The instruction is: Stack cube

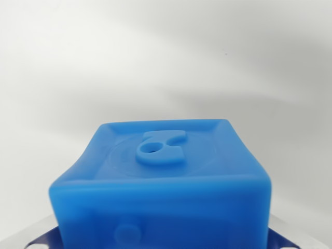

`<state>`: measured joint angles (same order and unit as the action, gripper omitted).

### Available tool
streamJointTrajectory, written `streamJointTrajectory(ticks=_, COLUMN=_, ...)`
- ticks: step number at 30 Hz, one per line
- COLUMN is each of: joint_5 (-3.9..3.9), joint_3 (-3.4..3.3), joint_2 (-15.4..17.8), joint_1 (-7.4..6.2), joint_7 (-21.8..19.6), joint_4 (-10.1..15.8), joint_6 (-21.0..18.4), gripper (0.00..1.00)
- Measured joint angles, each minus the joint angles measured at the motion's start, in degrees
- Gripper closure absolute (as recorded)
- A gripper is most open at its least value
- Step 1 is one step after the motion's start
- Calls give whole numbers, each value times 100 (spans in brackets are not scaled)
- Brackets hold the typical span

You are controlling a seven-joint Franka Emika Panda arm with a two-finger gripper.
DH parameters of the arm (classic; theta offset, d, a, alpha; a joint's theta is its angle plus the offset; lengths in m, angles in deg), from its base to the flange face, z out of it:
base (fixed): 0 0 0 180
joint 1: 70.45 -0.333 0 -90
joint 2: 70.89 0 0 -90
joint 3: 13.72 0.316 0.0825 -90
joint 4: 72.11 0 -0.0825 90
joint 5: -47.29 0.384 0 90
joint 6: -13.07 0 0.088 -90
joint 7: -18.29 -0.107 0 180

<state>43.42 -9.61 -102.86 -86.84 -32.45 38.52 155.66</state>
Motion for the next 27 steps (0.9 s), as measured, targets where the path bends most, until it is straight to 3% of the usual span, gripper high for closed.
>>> streamJointTrajectory(ticks=20, joint_5=81, joint_3=22, joint_2=662, joint_1=10, joint_7=57, joint_4=23, joint_6=-620, gripper=100)
streamJointTrajectory(ticks=27, joint_5=97, joint_3=21, joint_2=707, joint_1=120, joint_7=250, joint_4=99, joint_6=-632, gripper=100)
